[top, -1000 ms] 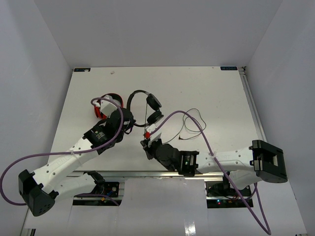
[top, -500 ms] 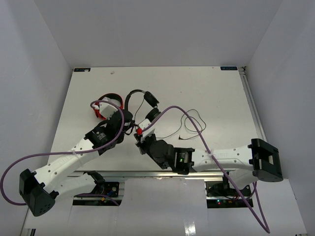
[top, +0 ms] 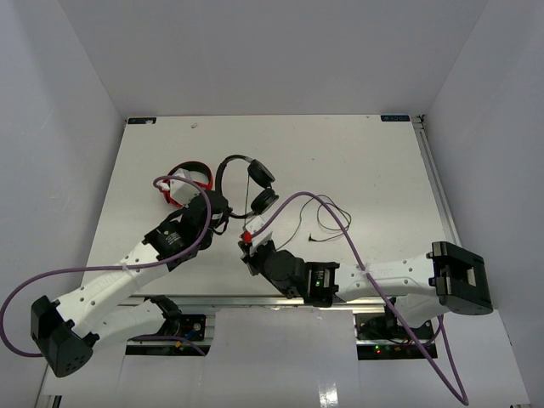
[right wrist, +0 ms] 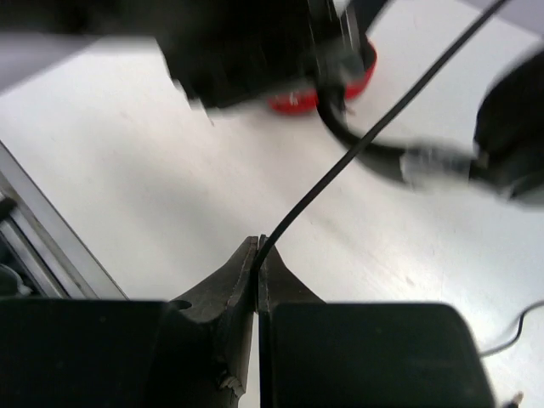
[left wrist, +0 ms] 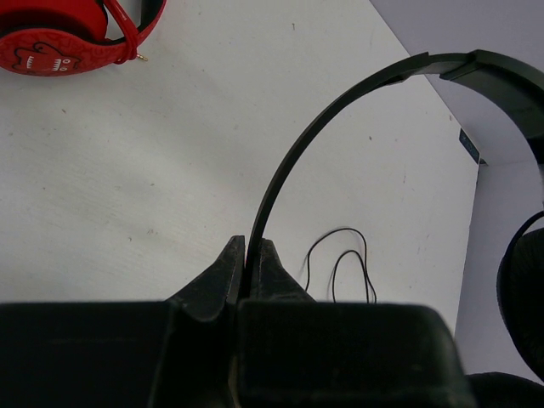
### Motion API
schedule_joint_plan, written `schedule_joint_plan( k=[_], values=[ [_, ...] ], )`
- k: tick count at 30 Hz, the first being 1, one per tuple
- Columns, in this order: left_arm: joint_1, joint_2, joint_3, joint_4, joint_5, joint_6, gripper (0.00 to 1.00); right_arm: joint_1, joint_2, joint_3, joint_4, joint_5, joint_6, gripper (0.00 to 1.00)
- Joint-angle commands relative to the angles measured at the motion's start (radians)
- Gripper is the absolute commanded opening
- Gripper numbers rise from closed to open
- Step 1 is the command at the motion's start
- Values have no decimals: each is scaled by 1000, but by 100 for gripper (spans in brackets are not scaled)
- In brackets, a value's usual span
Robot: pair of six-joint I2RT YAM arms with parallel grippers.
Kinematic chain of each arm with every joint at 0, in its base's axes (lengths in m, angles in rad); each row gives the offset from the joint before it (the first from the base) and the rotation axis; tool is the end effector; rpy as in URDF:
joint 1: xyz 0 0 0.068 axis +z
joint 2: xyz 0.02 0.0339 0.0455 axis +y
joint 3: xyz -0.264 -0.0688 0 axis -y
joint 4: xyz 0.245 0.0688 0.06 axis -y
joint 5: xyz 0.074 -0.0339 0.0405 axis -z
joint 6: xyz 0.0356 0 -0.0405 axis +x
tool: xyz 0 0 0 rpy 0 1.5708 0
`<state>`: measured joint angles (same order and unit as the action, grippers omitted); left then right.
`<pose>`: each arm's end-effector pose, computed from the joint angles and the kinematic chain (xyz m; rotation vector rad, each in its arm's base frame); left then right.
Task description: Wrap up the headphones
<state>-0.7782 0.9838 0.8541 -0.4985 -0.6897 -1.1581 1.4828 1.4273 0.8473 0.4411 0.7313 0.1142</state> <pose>0.1630 -0.1289 0.3015 -0.7506 1.9295 -0.4403 0.0518 0.3163 0.2768 -0.6058 1.5959 0.5765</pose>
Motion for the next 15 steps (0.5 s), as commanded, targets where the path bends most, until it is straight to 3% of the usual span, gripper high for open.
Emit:
schedule_joint_plan(
  k=[1,11,15],
  values=[
    [1,-107,-4,37,9,-2,0,5,-28,-127,76,87,44,8],
    [1,-158,-36,35,94,-7,0,-49,-46,-230,191,103,1,8],
    [1,-171,-44,36,96,-3,0,-53,-56,-260,231,104,-3,14]
  ],
)
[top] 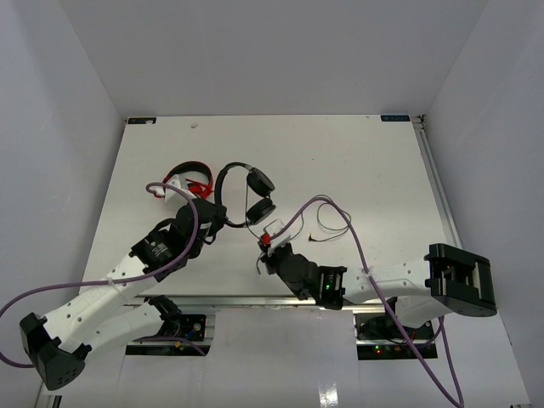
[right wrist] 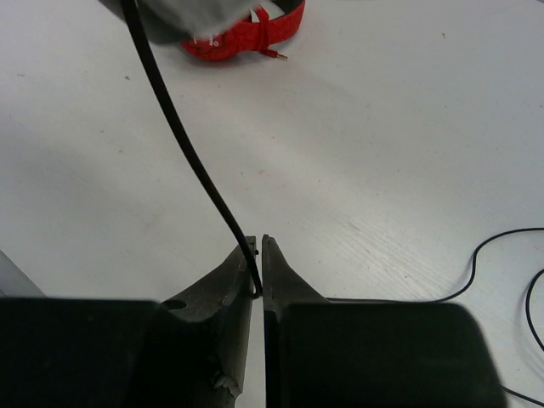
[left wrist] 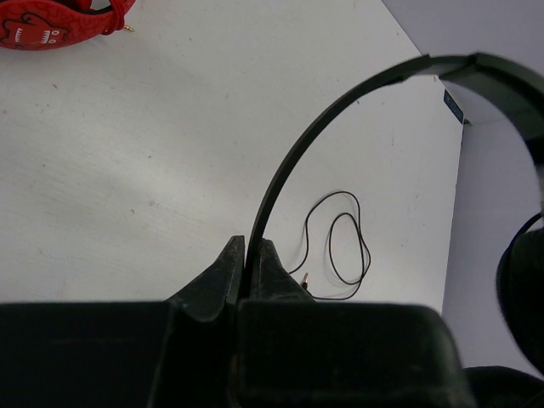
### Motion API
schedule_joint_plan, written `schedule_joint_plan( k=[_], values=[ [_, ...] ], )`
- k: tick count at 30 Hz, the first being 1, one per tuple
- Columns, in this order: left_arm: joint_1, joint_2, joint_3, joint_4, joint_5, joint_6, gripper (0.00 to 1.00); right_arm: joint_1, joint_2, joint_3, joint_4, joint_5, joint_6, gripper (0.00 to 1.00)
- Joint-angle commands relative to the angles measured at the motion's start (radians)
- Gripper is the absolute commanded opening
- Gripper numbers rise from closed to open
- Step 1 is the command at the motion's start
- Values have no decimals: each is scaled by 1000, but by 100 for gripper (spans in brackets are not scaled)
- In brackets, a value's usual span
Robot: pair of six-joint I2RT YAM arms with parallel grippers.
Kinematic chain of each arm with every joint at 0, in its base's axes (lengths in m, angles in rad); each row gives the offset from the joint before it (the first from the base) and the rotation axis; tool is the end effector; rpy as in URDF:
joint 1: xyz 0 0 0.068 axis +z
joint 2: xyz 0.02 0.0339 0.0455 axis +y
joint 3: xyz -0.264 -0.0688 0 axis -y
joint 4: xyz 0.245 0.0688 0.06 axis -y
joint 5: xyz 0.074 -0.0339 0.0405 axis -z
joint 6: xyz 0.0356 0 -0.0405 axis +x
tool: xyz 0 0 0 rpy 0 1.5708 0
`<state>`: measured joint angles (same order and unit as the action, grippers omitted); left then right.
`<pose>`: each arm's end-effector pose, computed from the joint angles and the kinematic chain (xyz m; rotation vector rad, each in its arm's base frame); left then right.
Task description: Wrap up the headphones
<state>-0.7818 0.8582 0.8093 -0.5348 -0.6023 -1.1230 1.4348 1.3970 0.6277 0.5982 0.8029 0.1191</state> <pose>0.1428 -0.1134 0.3043 -0.6877 1.9681 -0.5311 0.0646 0.2832 0.2294 -0.5293 1.6269 0.4634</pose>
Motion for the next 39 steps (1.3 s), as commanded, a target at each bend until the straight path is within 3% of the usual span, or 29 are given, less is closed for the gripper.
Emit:
schedule_joint_plan(
  k=[1,7,14,22,35,39],
  values=[
    [4,-49,-2,73,12,-37,0,-7,-29,-47,81,34,-10,16],
    [4,-67,-40,78,53,-55,0,-22,-44,-87,212,-2,-70,24],
    [4,-80,-46,78,101,-69,0,-80,5,-199,513,-253,-144,36],
    [4,-93,-36,81,172,-104,0,-118,98,-302,816,-382,-166,40],
    [3,-103,-42,102,215,-138,0,-168,265,-316,1073,-541,-138,41],
    [4,-99,-42,104,214,-133,0,-172,266,-313,1086,-587,-175,45]
  ],
)
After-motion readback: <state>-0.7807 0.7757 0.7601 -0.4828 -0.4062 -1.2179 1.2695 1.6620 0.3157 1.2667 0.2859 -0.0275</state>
